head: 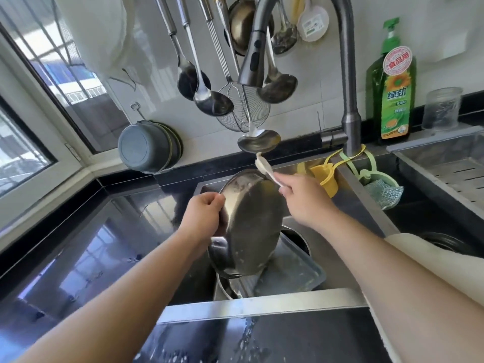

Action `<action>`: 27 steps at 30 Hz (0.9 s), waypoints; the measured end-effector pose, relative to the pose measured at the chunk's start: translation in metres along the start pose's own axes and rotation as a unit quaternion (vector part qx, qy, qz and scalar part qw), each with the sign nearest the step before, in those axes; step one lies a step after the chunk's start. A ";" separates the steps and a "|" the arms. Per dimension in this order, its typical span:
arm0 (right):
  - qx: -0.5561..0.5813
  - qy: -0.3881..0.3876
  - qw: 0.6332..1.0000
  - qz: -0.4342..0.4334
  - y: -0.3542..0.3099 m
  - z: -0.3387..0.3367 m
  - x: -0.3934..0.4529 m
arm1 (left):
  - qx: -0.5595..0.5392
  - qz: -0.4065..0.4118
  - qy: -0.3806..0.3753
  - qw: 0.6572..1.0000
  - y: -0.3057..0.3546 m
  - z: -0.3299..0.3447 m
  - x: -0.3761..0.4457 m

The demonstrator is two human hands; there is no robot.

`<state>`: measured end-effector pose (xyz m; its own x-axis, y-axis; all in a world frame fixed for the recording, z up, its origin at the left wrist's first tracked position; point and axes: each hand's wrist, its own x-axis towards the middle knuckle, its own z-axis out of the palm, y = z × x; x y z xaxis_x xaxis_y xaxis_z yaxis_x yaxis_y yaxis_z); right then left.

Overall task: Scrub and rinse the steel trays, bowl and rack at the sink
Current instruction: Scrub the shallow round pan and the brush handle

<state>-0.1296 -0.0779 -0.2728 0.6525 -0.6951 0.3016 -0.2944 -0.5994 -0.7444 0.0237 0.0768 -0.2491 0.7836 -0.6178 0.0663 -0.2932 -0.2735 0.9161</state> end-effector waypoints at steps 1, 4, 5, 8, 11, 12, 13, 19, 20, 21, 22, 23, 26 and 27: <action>-0.014 -0.011 1.000 -0.018 -0.003 0.003 -0.001 | -0.014 0.008 0.012 1.000 -0.007 0.003 -0.004; -0.059 -0.028 0.995 -0.075 -0.009 0.010 -0.003 | -0.056 0.036 0.016 0.998 -0.026 0.010 -0.014; -0.079 -0.029 0.993 -0.081 -0.009 0.010 -0.004 | -0.072 0.033 0.006 0.997 -0.031 0.011 -0.016; -0.167 -0.060 0.982 -0.063 -0.012 0.008 -0.005 | -0.091 0.026 0.000 0.995 -0.042 0.015 -0.024; -0.204 -0.079 0.976 -0.023 -0.014 0.012 -0.004 | -0.062 0.059 -0.028 0.996 -0.048 0.020 -0.027; -0.211 -0.067 0.975 -0.020 -0.014 0.013 0.000 | -0.044 0.073 -0.045 0.995 -0.050 0.021 -0.026; -0.218 -0.054 0.974 -0.024 -0.015 0.014 0.004 | -0.035 0.079 -0.054 0.995 -0.052 0.023 -0.023; -0.182 -0.164 0.962 -0.124 -0.037 0.038 -0.030 | -0.151 0.046 -0.032 0.987 -0.062 0.011 -0.015; -0.184 -0.160 0.961 -0.133 -0.039 0.042 -0.027 | -0.170 0.042 -0.038 0.984 -0.063 0.009 -0.013; -0.183 -0.138 0.964 -0.130 -0.038 0.046 -0.019 | -0.183 0.041 -0.047 0.981 -0.064 0.009 -0.010; -0.178 -0.110 0.971 -0.115 -0.036 0.049 -0.009 | -0.189 0.040 -0.055 0.980 -0.065 0.010 -0.009; -0.173 -0.081 0.977 -0.095 -0.034 0.050 -0.001 | -0.193 0.037 -0.060 0.979 -0.066 0.012 -0.009; -0.159 -0.059 0.982 -0.087 -0.031 0.052 0.004 | -0.215 0.027 -0.059 0.975 -0.067 0.016 -0.010; -0.153 -0.079 0.980 -0.102 -0.030 0.053 -0.003 | -0.236 0.021 -0.058 0.970 -0.067 0.016 -0.010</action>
<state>-0.0857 -0.0365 -0.2828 0.8120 -0.4931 0.3121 -0.3263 -0.8270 -0.4577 0.0265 0.0899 -0.3173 0.7009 -0.7079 0.0871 -0.0179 0.1047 0.9943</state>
